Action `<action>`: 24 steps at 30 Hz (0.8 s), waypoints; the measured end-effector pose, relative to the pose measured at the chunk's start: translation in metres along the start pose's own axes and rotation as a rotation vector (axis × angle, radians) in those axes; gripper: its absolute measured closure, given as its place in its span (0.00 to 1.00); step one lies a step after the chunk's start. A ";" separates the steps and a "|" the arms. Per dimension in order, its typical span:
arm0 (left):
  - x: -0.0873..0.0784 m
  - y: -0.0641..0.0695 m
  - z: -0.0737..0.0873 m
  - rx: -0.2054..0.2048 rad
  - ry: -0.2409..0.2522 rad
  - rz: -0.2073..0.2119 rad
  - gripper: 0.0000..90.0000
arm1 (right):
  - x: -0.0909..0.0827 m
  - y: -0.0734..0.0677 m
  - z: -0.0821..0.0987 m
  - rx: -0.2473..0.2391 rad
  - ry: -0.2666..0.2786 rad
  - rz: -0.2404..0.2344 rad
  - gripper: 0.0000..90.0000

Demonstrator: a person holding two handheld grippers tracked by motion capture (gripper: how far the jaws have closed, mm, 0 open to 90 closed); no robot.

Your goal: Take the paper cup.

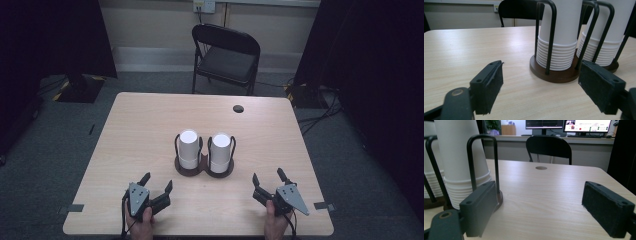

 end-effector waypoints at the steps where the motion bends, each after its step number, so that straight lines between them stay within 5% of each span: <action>1: 0.001 0.000 0.000 0.005 -0.018 -0.006 0.23 | 0.001 -0.001 0.000 -0.013 -0.011 -0.006 0.14; 10: 0.006 -0.004 -0.001 -0.038 -0.071 0.006 0.22 | 0.002 0.000 0.000 0.002 -0.022 0.017 0.13; 19: 0.004 -0.007 -0.004 -0.050 -0.064 0.011 0.22 | 0.004 0.000 0.000 0.015 -0.044 0.029 0.13; 24: 0.004 -0.003 -0.011 -0.050 -0.017 0.078 0.20 | 0.003 0.000 0.000 0.022 -0.047 0.042 0.13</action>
Point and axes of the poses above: each handheld gripper's, and its own axes: x roughly forward along the jaws, z roughly out of its underside, y roughly to its right, the point moved 4 cm from there along x, roughly forward along the jaws, and after that the axes turned 9 degrees about -y, right-handed, at the moved point
